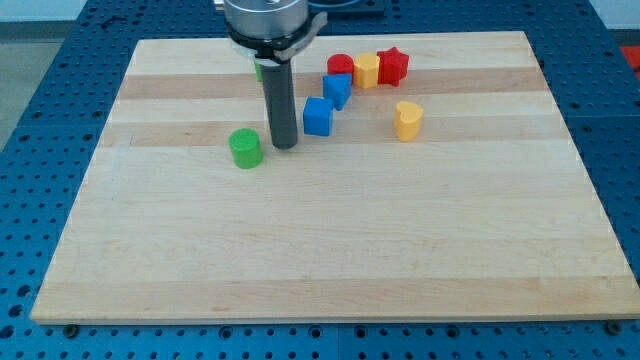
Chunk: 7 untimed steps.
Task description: Move blue cube a bit right and left
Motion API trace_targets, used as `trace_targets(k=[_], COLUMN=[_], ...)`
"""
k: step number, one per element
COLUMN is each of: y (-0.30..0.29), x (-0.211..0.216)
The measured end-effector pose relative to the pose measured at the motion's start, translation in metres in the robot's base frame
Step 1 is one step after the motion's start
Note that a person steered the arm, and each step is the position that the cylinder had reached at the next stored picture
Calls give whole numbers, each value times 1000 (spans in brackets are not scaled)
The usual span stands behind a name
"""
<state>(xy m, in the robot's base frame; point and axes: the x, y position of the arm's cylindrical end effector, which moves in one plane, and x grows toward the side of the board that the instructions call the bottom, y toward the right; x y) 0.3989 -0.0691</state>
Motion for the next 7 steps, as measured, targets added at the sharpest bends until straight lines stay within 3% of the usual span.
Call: trace_targets(k=[2, 7], y=[2, 47], x=[-40, -38])
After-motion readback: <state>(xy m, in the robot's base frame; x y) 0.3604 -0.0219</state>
